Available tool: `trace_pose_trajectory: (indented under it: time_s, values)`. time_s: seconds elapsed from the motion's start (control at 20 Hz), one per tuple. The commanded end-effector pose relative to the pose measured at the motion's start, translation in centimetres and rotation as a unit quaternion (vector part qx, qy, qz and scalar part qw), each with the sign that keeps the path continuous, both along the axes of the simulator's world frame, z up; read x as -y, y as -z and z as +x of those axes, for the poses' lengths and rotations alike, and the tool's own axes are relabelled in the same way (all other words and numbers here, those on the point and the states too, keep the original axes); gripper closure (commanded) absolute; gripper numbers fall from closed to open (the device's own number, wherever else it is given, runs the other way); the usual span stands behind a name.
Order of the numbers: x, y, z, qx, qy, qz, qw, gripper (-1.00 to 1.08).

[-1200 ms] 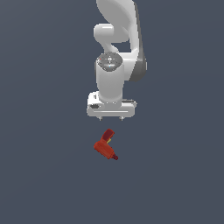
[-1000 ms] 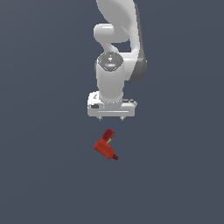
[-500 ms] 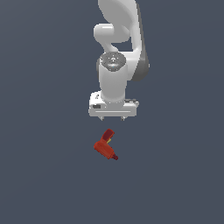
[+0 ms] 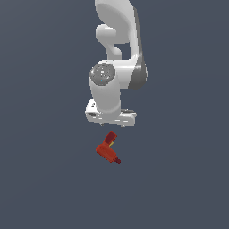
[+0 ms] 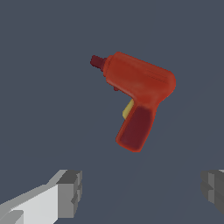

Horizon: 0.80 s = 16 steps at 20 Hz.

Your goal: Pick up the object and move it to a goal position.

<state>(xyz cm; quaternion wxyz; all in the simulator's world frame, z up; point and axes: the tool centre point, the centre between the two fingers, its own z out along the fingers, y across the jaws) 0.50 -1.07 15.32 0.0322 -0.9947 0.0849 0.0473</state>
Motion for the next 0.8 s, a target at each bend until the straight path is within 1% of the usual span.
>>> trace_pose_trajectory:
  time_s: [0.0,0.1,0.2,0.35,0.45,0.55,0.65,0.75]
  values:
    - [0.6,0.7,0.4,-0.014,0.037,0.014,0.9991,-1.00]
    - [1.1,1.4,0.9,-0.028,0.072,0.029,0.9966,-1.00]
    - [1.7,2.1,1.3,-0.044,0.111,0.046,0.9918,-1.00]
    - [2.6,3.3,2.1,-0.070,0.173,0.075,0.9796,-1.00]
    - [3.2,4.1,2.5,-0.088,0.212,0.094,0.9686,-1.00]
    - [3.7,4.8,3.0,-0.107,0.250,0.115,0.9555,-1.00]
    - [4.2,5.5,3.4,-0.125,0.286,0.136,0.9403,-1.00]
    - [4.8,6.1,3.8,-0.144,0.320,0.157,0.9232,-1.00]
